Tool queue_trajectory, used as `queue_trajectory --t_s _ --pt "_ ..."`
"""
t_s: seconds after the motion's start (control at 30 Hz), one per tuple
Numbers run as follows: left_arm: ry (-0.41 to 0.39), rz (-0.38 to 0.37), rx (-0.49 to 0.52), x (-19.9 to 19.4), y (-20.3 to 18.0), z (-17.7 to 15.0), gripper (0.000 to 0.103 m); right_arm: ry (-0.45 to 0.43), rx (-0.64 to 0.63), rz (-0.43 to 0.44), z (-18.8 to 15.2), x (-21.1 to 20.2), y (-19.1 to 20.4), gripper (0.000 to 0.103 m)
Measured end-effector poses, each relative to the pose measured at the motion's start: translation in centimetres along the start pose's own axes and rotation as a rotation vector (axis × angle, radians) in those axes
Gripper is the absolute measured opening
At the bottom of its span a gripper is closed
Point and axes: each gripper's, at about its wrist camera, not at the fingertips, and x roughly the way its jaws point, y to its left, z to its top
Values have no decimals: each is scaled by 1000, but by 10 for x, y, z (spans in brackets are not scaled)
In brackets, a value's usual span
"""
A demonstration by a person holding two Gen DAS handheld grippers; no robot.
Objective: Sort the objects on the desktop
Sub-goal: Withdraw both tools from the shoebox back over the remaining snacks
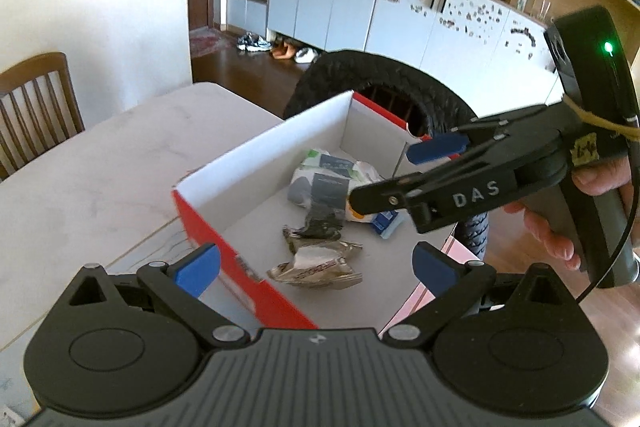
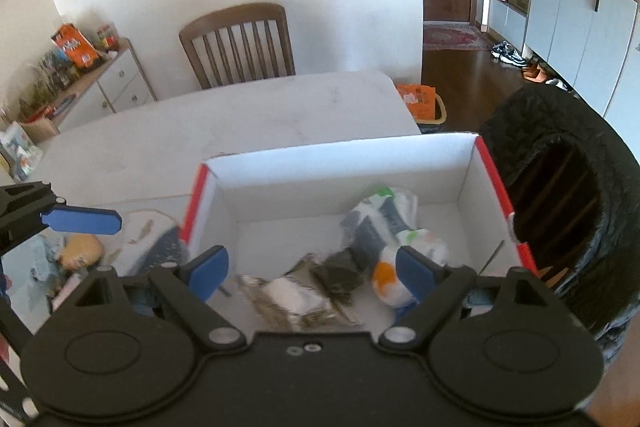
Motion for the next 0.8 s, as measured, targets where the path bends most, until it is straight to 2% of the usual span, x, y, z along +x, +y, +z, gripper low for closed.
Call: queue_trajectory --t_s 0.4,0.8 --pt "-49 38 -40 -56 36 -35 103 -61 -36 41 -20 -21 65 95" --pt "-70 78 -95 -94 73 -79 103 -53 -79 60 -39 -13 125 96"
